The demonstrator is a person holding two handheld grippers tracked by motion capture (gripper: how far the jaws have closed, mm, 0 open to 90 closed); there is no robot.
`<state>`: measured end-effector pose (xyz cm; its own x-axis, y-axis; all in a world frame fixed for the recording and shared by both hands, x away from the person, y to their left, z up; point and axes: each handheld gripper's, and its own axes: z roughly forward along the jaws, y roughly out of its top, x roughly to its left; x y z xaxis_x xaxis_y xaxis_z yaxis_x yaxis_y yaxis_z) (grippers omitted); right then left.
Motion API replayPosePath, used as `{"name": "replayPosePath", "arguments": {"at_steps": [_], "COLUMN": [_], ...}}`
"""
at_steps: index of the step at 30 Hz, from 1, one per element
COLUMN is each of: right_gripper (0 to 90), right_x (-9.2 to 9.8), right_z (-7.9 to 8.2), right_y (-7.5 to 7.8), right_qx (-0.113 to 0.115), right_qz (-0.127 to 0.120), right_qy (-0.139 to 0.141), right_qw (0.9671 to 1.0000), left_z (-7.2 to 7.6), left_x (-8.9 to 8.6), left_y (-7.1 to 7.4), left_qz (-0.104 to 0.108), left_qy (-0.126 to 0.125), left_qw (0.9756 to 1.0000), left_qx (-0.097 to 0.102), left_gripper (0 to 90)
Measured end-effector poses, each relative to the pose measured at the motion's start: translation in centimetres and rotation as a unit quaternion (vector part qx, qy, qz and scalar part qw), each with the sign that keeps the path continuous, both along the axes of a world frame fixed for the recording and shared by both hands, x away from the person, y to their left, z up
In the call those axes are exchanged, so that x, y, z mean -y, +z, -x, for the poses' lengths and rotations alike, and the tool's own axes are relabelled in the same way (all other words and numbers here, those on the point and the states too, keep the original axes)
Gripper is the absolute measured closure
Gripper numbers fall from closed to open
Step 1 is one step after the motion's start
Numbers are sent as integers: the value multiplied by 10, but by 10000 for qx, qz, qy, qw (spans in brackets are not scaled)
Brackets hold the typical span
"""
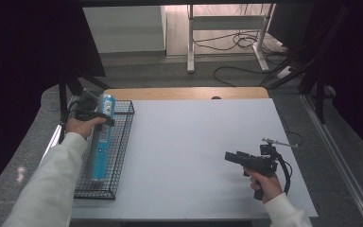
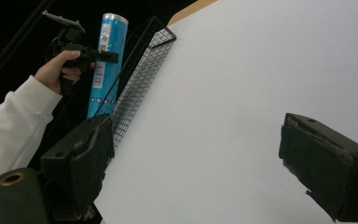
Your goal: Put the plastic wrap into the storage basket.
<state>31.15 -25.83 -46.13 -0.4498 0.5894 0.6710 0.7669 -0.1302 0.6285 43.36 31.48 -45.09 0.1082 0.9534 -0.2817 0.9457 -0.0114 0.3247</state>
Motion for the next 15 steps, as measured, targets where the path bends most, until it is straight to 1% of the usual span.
{"name": "replayPosePath", "arguments": {"at_steps": [4, 7, 10, 12, 15], "right_gripper": [104, 105, 105, 105, 104], "right_x": [-1, -1, 0, 0, 0], "right_z": [-1, 0, 0, -1, -1], "right_y": [0, 0, 0, 0, 0], "right_qx": [0, 12, 4, 8, 14], "right_qz": [9, 17, -1, 4, 16], "right_qy": [-7, -6, -13, -14, -15], "right_qw": [10000, 10000, 10000, 10000, 10000], "left_z": [-6, -10, -12, -13, -16], "left_x": [3, 8, 16, 18, 18], "left_y": [-9, -14, -18, -20, -24], "left_qz": [-35, -134, -260, -321, -416], "left_qy": [35, 36, 0, 32, 131], "left_qw": [10000, 9999, 9996, 9994, 9989], "left_qx": [-46, -101, -83, -94, -182], "left_gripper": [314, 314, 313, 314, 313]}}
